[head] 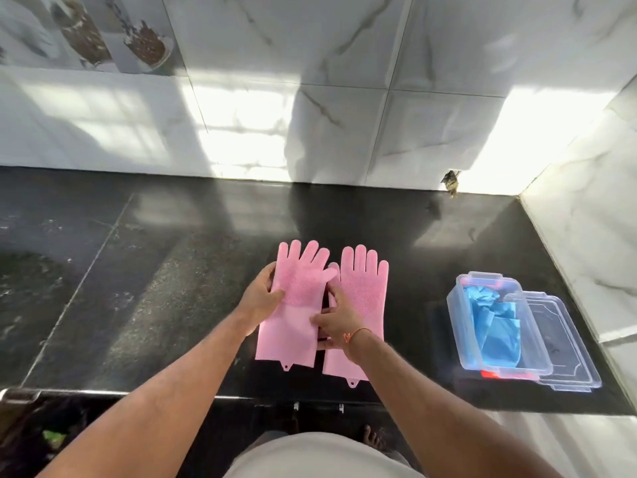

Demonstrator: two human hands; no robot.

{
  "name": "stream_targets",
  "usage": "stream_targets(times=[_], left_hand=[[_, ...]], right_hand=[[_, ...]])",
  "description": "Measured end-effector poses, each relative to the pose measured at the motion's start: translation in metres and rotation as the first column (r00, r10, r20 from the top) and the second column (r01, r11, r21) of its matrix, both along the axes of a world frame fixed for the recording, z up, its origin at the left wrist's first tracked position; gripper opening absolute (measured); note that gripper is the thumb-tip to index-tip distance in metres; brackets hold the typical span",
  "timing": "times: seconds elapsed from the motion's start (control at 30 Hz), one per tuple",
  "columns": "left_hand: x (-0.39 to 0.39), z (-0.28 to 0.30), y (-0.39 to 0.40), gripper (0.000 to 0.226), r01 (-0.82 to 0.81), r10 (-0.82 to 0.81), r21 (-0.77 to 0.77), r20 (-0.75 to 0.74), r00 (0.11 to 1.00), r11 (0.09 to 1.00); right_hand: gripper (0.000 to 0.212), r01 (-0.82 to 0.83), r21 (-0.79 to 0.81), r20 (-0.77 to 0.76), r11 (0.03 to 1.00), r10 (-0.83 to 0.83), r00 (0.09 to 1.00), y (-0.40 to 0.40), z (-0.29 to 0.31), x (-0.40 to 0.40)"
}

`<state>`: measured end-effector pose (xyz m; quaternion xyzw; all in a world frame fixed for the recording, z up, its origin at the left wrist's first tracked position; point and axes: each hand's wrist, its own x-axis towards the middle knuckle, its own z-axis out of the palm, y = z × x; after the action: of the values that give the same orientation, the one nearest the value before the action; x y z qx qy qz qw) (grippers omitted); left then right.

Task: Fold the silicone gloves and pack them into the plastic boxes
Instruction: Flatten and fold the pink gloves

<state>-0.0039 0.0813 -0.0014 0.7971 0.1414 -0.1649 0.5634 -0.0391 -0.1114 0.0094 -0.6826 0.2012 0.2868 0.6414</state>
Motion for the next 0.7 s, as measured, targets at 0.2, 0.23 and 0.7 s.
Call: stream_targets(times=[0.2, 0.23, 0.7], left_hand=[[-0.017, -0.014, 0.01, 0.068, 0.048, -0.097, 0.374, 0.112, 0.989, 0.926], [-0.018, -0.016, 0.009, 0.071, 0.07, -0.131, 0.431, 0.114, 0.985, 0.9], [-0.006, -0.053, -0.026, 0.076, 0.348, -0.741, 0.826, 0.12, 0.661, 0.444]], right_hand=[[0.075, -0.027, -0.143, -0.036, 0.989, 0.023, 0.999, -0.001, -0.02, -0.003], [0.066, -0.007, -0.148, -0.038, 0.989, 0.002, 0.999, -0.003, -0.022, -0.002], [0.06, 0.138, -0.786, 0.158, 0.602, -0.021, 0.987, -0.073, -0.034, 0.001]])
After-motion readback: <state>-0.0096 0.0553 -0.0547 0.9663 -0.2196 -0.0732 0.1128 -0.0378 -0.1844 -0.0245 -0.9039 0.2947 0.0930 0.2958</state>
